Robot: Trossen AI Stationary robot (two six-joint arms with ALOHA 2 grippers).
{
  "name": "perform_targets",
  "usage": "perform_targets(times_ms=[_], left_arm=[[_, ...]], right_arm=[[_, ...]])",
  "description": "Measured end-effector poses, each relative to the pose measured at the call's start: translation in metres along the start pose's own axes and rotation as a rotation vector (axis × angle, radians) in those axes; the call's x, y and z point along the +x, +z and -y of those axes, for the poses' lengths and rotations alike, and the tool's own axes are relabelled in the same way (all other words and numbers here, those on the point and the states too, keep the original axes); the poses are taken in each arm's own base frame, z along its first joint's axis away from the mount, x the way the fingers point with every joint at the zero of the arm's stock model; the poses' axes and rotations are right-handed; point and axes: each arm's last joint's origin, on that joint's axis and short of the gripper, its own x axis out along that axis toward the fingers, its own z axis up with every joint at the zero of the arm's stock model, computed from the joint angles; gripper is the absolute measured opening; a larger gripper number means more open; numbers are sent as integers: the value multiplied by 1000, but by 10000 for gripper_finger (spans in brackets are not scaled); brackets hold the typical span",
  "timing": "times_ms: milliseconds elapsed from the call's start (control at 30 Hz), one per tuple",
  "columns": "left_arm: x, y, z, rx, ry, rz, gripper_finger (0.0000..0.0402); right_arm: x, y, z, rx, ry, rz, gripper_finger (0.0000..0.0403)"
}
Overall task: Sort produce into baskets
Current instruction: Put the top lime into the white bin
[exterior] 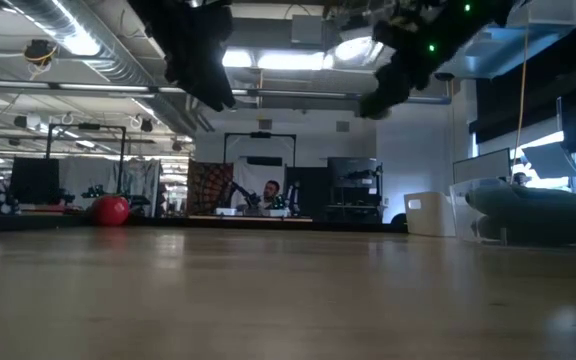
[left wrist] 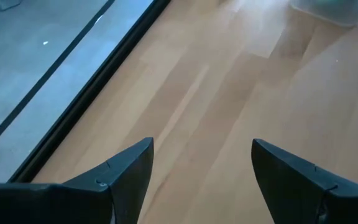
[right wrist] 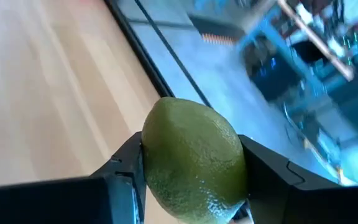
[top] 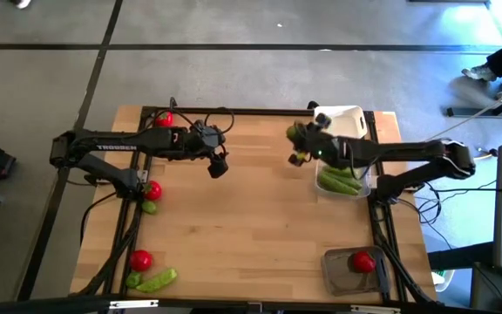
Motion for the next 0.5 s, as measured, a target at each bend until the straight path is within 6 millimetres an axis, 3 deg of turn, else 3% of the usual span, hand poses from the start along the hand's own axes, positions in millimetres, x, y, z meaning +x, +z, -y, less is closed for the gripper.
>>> perform_targets(times_ms=[500], left_arm=[[0,0,0,15,-1,-1,265]], right_arm=[[36,-57,87,263,-82,-401,172]])
